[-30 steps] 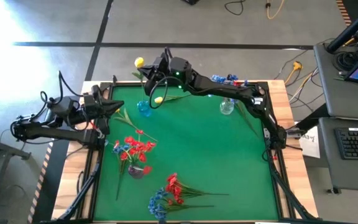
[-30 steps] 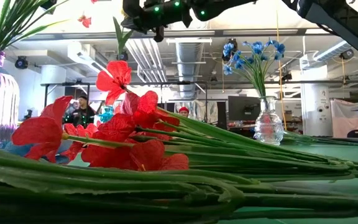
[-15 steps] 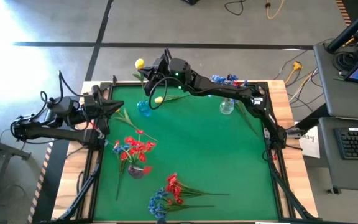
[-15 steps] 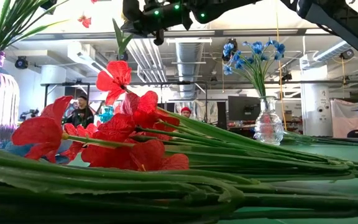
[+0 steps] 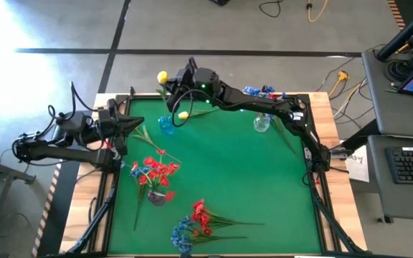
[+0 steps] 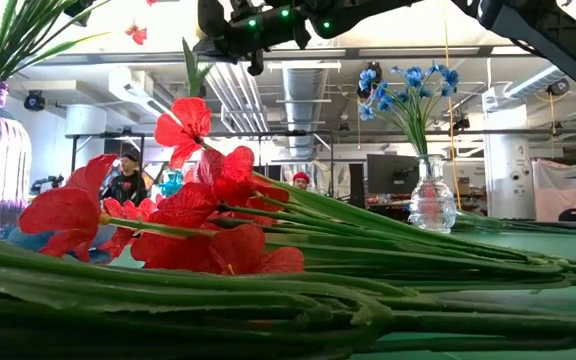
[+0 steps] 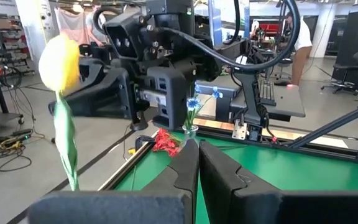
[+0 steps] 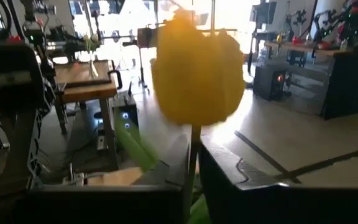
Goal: Sort flowers into vase by color
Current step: Put the yellow tulip into the blue vase
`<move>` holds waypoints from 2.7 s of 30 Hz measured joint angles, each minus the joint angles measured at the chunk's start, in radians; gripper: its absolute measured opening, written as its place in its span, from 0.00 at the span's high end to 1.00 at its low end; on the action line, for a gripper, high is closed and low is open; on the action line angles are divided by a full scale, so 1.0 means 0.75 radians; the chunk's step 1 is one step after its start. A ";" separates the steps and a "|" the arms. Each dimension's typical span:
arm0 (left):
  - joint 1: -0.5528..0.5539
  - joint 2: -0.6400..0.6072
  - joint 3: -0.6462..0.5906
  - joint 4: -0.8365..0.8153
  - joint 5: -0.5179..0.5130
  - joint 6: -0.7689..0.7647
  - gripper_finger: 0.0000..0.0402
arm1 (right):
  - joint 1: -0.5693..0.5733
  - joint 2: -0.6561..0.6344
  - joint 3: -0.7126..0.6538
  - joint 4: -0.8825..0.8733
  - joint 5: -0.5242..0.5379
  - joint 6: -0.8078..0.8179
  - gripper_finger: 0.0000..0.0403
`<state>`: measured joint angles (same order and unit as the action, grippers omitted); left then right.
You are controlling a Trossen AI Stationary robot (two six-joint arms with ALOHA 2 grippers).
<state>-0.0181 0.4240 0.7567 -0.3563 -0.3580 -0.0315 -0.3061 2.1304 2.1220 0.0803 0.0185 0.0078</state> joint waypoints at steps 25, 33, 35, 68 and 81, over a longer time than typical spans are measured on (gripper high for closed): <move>0.000 0.000 0.000 -0.010 0.000 -0.031 1.00 | -0.003 -0.017 -0.001 -0.162 0.000 -0.013 0.23; 0.000 0.000 0.000 -0.029 0.001 -0.053 1.00 | -0.003 -0.017 -0.001 -0.179 -0.142 -0.137 0.11; 0.000 0.000 0.000 -0.035 0.001 -0.055 1.00 | -0.003 -0.018 -0.001 -0.181 -0.173 -0.155 0.10; 0.000 0.001 0.000 -0.073 0.000 -0.108 1.00 | 0.018 -0.045 0.001 -0.202 -0.213 -0.201 0.10; 0.000 0.124 -0.001 -0.025 -0.013 -0.047 0.96 | 0.018 -0.045 0.001 -0.163 -0.289 -0.197 0.10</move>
<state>-0.0181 0.5170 0.7563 -0.3750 -0.3681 -0.0671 -0.2924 2.0964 2.1227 -0.0423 -0.1983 -0.1403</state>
